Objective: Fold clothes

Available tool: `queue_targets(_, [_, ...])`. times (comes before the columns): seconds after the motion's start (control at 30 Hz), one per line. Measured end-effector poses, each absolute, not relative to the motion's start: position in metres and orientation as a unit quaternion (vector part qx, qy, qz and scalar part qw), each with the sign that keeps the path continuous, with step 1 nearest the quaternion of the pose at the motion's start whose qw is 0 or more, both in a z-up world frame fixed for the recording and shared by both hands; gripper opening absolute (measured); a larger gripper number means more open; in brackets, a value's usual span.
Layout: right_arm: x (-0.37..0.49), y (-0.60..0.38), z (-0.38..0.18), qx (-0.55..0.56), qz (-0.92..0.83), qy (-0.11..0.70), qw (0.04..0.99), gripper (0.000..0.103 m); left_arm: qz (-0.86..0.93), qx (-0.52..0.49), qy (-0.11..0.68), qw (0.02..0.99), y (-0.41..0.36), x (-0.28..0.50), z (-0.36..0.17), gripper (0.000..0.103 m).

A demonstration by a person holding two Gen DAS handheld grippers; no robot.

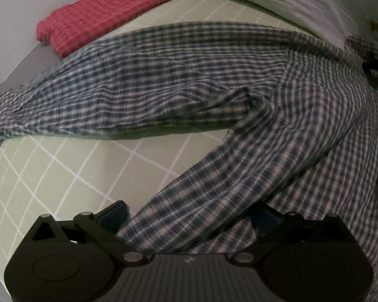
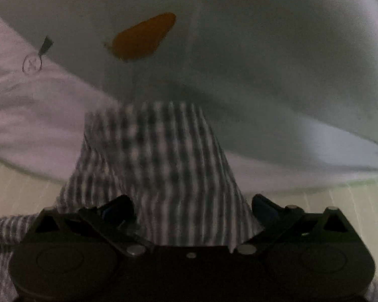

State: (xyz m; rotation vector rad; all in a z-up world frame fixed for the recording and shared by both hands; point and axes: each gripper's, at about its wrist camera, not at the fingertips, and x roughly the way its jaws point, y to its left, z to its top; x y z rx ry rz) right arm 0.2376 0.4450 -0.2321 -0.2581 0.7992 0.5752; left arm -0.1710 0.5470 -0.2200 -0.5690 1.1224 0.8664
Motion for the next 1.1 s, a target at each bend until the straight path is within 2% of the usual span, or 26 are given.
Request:
queue_targets(0.1, [0.234,0.449,-0.224,-0.138,0.275,0.379,0.873,0.103,0.398,-0.254,0.508,0.720,0.545,-0.172,-0.215,0.103])
queue_targets(0.27, [0.181,0.412,-0.188,-0.149,0.268,0.337,0.890,0.103,0.407,-0.258,0.475,0.736,0.540,-0.184,-0.191,0.103])
queue_targets(0.37, [0.140,0.366,-0.177,-0.120,0.265,0.356,0.888,0.103,0.416,-0.252,0.449,0.750,0.533,-0.189,-0.169,0.103])
queue_targets(0.5, [0.070,0.294,-0.186,-0.101,0.251,0.410,0.871,0.103,0.418,-0.247,0.413,0.771,0.517,-0.202,-0.139,0.103])
queue_targets(0.67, [-0.024,0.217,-0.226,-0.098,0.247,0.486,0.833,0.103,0.410,-0.237,0.388,0.791,0.486,-0.218,-0.115,0.103])
queue_targets(0.83, [-0.092,0.169,-0.233,-0.131,0.259,0.459,0.840,0.103,0.405,-0.216,0.381,0.803,0.451,-0.246,-0.105,0.103])
queue_targets(1.1, [-0.115,0.152,-0.227,-0.125,0.234,0.469,0.842,0.103,0.418,-0.233,0.372,0.795,0.442,-0.309,-0.108,0.103])
